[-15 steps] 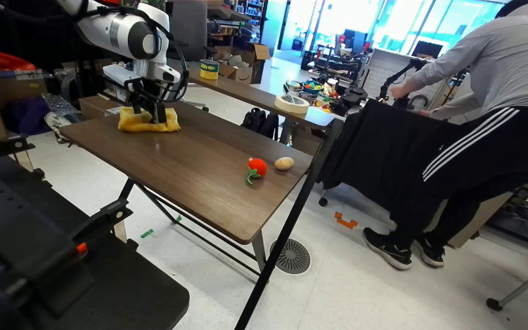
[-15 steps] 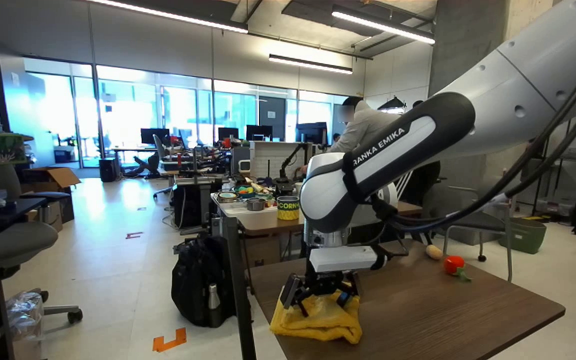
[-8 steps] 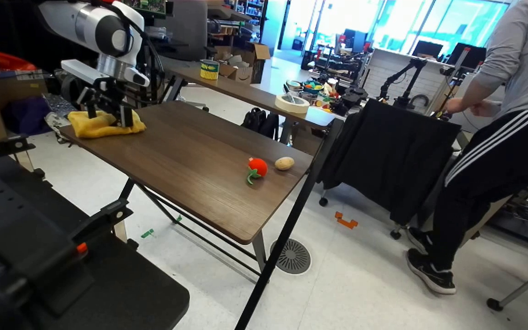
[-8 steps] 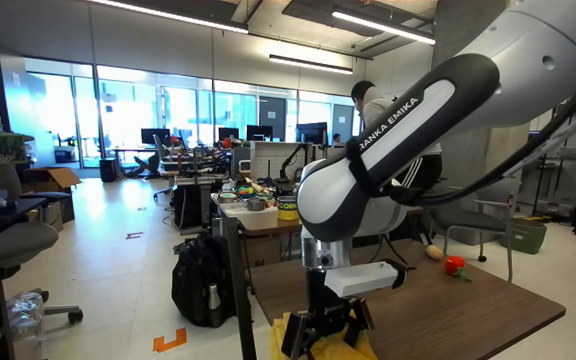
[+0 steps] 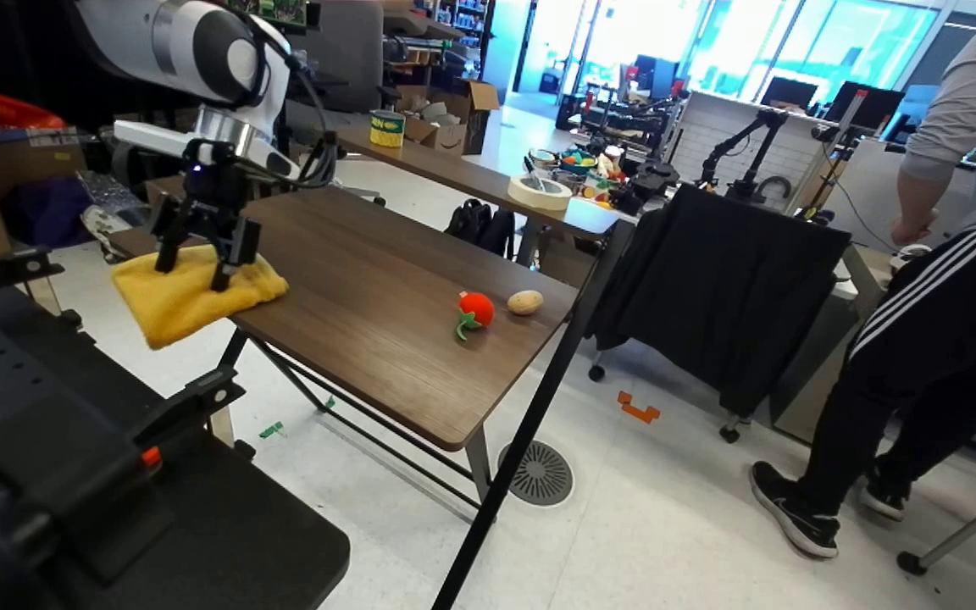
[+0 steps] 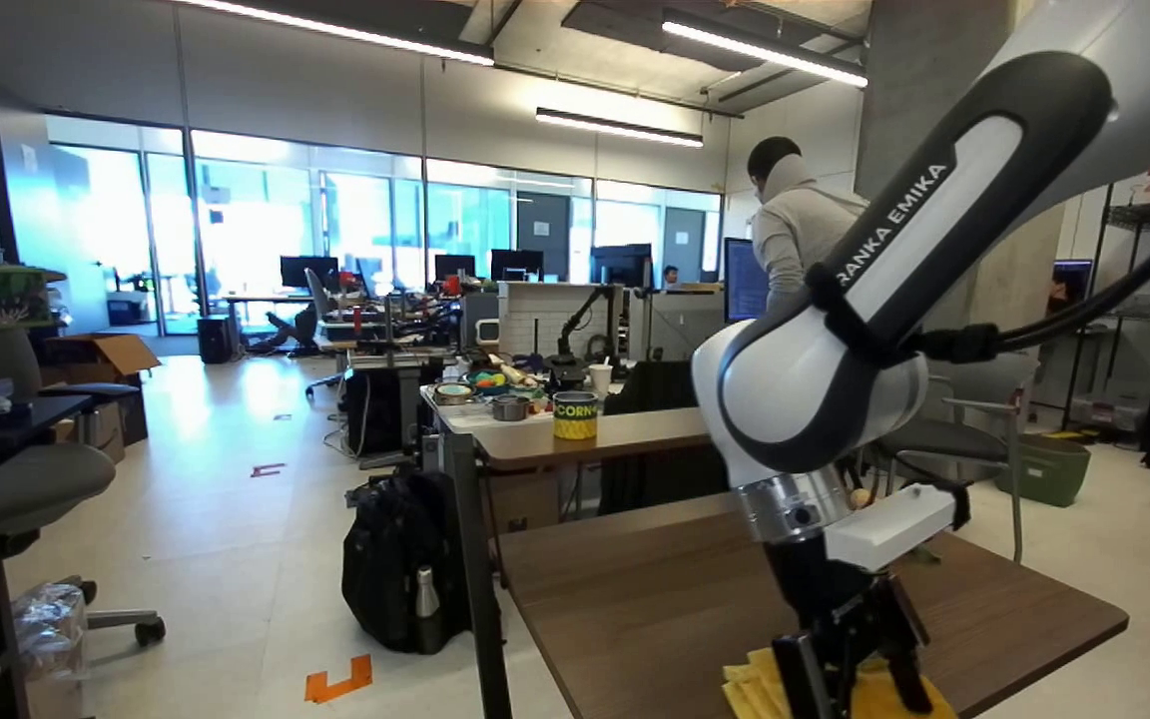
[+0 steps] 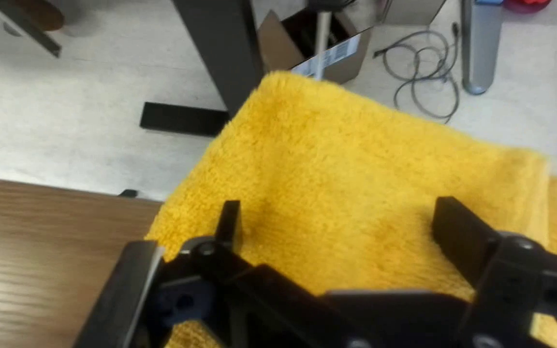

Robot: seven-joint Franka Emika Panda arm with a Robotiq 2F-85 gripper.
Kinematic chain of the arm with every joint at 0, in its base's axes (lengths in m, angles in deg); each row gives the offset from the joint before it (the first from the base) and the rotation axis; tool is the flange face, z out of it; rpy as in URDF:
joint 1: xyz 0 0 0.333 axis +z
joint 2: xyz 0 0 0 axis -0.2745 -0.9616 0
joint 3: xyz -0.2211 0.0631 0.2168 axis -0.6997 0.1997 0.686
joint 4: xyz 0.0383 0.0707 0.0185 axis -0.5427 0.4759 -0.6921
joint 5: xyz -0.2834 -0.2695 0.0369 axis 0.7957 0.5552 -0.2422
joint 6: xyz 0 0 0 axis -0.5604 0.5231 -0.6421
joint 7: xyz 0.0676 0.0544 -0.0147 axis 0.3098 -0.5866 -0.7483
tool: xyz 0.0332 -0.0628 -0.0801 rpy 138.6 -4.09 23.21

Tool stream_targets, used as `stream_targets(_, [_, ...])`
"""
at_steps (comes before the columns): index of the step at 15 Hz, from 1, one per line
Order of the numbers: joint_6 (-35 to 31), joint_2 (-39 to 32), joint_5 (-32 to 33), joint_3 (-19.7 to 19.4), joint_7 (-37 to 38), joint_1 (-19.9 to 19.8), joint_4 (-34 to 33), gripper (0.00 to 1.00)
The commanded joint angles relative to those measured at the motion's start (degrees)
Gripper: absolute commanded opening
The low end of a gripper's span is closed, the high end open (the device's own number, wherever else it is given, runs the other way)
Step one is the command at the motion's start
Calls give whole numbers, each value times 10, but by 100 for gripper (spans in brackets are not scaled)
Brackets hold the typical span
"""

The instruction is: Wipe the table

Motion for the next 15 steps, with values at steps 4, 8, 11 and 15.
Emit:
stream_targets(4, [-181, 34, 131, -109, 28, -45, 57, 100])
stream_targets(8, [-332, 19, 190, -177, 88, -41, 77, 100])
stream_targets(11, [-451, 4, 188, -217, 155, -21, 97, 100])
stream_targets(15, [-467, 15, 119, -192, 174, -6, 135, 100])
